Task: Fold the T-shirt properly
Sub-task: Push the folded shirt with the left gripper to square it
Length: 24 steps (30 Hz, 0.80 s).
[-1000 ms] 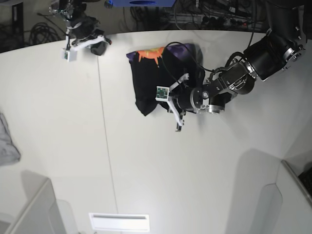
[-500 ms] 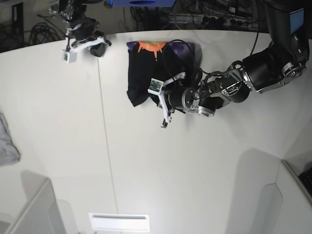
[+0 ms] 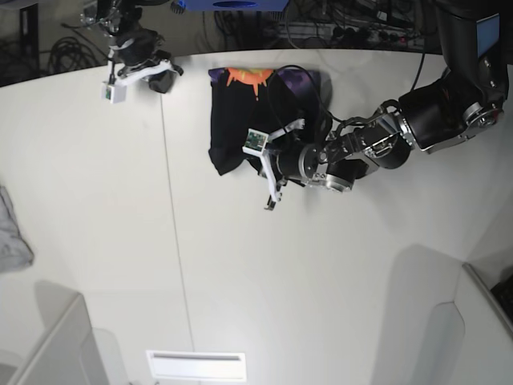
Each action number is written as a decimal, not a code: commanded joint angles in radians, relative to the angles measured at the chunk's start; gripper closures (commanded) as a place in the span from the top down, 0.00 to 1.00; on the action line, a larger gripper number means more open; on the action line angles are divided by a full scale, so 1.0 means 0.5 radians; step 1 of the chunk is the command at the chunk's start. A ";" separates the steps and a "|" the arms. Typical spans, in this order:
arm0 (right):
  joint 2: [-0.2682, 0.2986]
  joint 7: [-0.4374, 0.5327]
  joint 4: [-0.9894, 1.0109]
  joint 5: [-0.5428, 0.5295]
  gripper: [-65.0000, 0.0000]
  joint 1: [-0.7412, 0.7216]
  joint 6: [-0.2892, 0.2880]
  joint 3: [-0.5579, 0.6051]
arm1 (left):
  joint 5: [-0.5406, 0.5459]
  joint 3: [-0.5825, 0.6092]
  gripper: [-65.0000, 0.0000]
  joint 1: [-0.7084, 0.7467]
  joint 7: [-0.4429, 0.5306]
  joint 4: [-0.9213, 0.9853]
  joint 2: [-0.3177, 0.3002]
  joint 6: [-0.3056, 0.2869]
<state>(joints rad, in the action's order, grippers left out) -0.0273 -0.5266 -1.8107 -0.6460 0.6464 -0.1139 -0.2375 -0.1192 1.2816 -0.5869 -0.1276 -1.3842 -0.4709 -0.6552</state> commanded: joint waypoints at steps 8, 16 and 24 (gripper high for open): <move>0.004 0.024 -0.026 -0.014 0.00 0.007 -0.016 0.001 | -0.030 -0.073 0.50 0.015 -0.093 -0.004 -0.002 -0.086; 0.001 0.024 -0.026 -0.011 0.00 0.010 -0.016 0.038 | -0.030 -0.444 0.67 0.021 -0.093 -0.063 0.106 -0.086; 0.010 0.027 -0.026 -0.011 0.00 -0.015 -0.016 0.130 | 0.010 -0.677 0.67 0.021 -0.096 -0.219 0.167 -0.086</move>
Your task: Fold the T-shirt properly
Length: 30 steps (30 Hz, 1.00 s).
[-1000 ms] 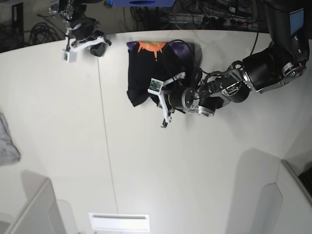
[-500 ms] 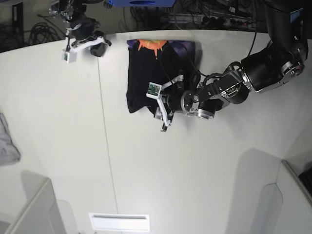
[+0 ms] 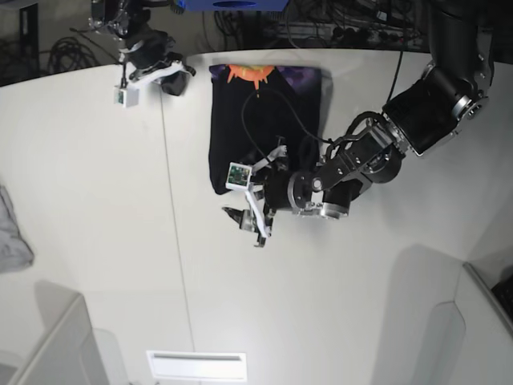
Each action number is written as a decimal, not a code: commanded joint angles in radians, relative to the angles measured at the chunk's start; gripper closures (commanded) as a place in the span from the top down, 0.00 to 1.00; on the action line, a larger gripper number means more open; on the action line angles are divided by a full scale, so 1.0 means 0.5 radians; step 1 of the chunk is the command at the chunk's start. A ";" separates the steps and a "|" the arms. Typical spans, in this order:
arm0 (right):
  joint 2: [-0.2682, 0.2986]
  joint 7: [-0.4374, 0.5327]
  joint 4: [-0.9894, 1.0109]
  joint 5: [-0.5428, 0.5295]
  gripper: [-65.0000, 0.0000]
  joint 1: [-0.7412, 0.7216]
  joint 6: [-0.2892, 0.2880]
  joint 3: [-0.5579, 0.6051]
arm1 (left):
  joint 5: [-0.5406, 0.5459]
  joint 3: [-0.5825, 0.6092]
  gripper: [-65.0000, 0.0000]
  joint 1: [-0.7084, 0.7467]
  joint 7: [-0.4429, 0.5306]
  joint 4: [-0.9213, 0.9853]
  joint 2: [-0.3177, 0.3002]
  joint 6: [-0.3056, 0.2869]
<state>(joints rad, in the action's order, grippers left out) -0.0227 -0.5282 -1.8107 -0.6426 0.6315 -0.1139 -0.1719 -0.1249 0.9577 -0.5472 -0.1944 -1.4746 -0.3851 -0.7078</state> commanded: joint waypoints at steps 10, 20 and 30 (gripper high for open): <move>-0.076 0.039 -0.204 0.593 0.00 0.024 -0.016 -0.008 | 0.666 -0.901 0.19 0.255 -0.457 -0.520 -0.060 0.019; -0.033 0.254 -0.354 0.851 0.00 0.092 -0.028 -0.002 | 0.475 -1.668 0.00 1.093 -0.448 -0.913 -0.072 0.019; 0.332 0.521 -0.406 0.851 0.00 0.353 -0.028 -0.002 | 0.463 -2.073 0.00 1.980 0.433 -0.894 -0.167 0.019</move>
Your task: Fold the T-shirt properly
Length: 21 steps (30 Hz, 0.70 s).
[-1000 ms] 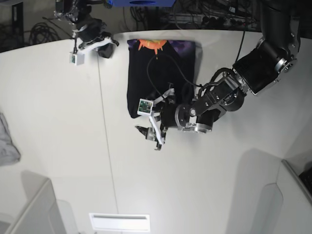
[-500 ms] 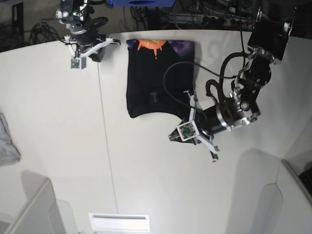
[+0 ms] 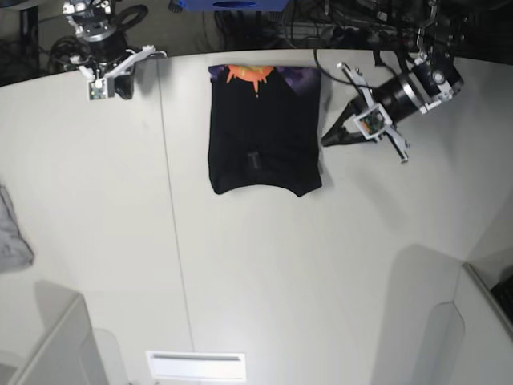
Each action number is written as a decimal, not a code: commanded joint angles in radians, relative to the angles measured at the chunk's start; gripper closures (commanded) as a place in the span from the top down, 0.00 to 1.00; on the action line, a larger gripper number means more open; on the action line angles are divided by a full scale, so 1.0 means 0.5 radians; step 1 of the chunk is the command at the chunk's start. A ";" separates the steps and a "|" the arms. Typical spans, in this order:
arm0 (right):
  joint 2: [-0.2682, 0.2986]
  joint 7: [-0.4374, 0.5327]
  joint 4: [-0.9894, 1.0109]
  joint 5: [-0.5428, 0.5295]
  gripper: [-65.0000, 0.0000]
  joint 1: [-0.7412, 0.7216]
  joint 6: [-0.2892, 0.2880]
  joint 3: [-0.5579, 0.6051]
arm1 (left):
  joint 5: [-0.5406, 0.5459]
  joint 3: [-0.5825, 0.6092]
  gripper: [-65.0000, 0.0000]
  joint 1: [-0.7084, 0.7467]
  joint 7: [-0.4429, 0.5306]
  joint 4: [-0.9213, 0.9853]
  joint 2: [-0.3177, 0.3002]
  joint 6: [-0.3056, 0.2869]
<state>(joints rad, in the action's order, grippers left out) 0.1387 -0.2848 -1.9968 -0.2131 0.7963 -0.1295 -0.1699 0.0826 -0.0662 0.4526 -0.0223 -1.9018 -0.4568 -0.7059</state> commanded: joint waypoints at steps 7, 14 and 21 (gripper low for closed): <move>0.215 0.135 -0.034 -0.008 0.00 0.244 0.003 -0.018 | 0.045 -0.265 0.00 0.462 0.270 -0.037 -0.015 0.016; 0.286 0.129 -0.034 -0.008 0.00 0.523 0.003 -0.018 | 0.045 -0.259 0.00 0.827 0.301 0.104 -0.005 0.016; 0.286 -0.141 -0.028 -0.005 0.00 0.680 0.000 -0.002 | -0.115 -0.250 0.00 1.045 0.301 0.307 0.157 0.016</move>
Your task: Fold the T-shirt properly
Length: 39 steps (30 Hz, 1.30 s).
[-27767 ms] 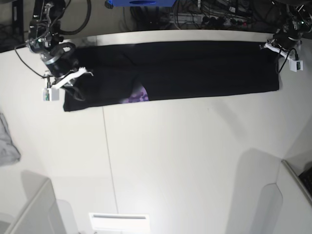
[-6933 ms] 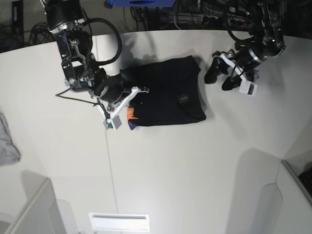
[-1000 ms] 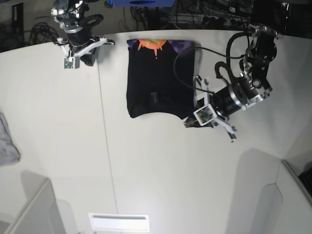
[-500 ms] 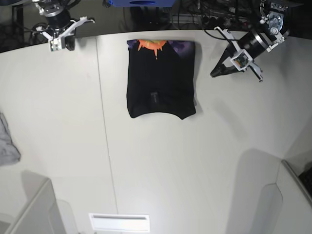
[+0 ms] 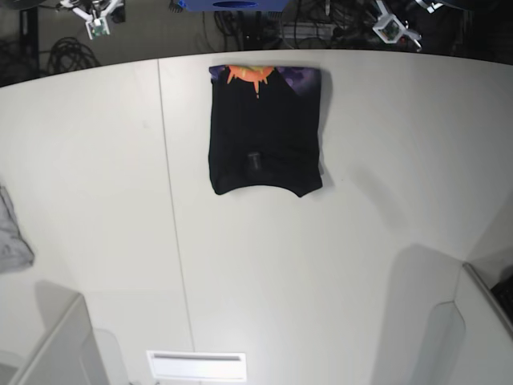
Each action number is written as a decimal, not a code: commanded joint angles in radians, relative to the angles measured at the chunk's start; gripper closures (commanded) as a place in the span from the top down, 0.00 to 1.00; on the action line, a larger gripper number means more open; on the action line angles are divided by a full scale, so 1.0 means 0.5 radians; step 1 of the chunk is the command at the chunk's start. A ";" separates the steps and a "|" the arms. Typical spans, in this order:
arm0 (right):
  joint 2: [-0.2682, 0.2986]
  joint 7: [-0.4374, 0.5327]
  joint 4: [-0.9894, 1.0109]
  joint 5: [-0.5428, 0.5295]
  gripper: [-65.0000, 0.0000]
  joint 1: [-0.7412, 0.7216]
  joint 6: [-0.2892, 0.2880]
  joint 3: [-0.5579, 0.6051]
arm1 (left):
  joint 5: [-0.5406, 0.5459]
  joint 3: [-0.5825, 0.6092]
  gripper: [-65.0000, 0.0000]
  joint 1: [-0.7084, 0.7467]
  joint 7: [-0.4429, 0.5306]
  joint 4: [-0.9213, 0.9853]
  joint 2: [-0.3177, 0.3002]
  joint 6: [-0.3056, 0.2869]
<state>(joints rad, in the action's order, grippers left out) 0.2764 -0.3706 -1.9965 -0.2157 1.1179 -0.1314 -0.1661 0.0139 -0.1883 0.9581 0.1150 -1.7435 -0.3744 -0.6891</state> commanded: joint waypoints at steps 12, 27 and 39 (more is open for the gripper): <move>0.357 -0.233 0.303 0.000 0.00 -0.111 0.004 0.585 | -0.235 0.001 0.00 -0.012 0.474 0.902 0.342 -0.018; 0.198 -0.070 1.374 -0.012 0.00 -0.829 0.004 1.279 | -0.241 0.142 0.00 -0.798 0.490 2.206 0.351 0.103; -0.349 0.629 3.157 -0.012 0.00 -1.427 0.004 1.279 | -0.235 0.918 0.00 -1.436 0.490 3.200 0.308 0.404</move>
<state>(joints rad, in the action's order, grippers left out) 0.0982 -0.0635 -0.4103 -0.2173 0.3927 -0.1219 0.4732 -0.1005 0.2699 0.2317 0.3485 -0.1455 -0.2108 -0.4751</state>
